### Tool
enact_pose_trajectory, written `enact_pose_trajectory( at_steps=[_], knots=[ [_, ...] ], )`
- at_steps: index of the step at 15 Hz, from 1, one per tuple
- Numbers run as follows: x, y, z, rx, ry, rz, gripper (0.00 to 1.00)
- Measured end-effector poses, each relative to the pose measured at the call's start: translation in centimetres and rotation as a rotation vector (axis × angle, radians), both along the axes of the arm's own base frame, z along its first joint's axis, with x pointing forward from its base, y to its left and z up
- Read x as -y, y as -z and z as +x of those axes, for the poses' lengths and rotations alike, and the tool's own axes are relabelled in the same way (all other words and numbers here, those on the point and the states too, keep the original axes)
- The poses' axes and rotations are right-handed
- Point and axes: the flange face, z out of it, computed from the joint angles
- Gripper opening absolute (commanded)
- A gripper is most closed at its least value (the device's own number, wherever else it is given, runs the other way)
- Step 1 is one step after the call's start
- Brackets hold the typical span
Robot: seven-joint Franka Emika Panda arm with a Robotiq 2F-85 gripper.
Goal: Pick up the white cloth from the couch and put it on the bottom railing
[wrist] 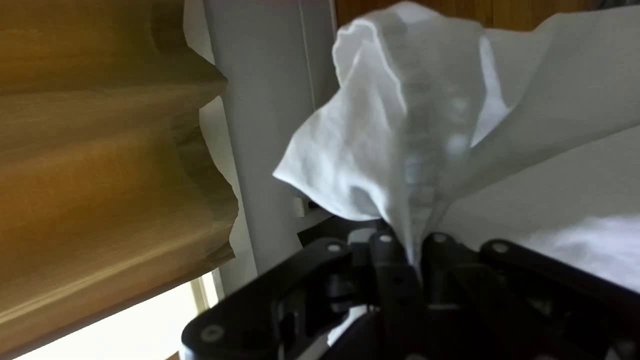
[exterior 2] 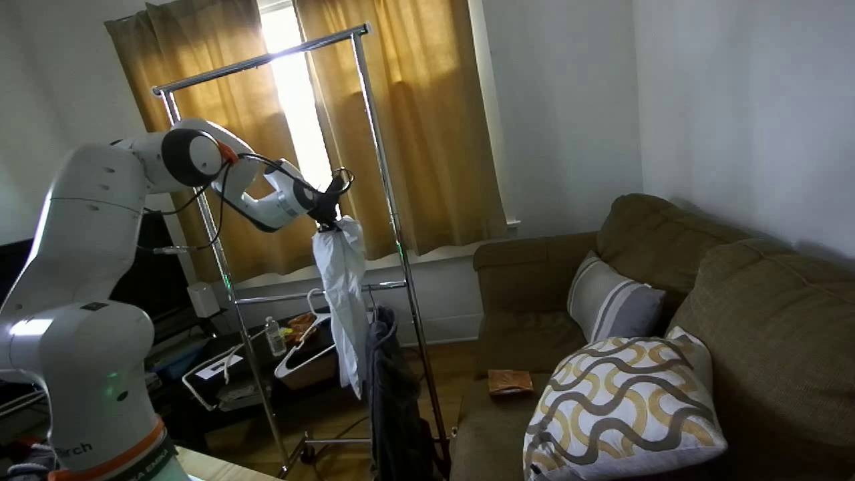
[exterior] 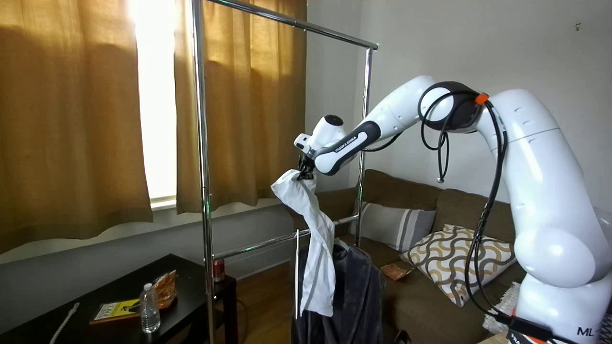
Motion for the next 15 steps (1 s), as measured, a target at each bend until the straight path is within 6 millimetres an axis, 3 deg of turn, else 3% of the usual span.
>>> enact_pose_trajectory(
  at_steps=[1, 4, 15],
  knots=[
    [0.0, 1.1, 0.2, -0.011, 0.001, 0.009, 0.06],
    [0.2, 3.4, 0.7, -0.045, 0.015, 0.038, 0.06],
    [0.5, 3.0, 1.5, -0.028, 0.023, 0.051, 0.01]
  ],
)
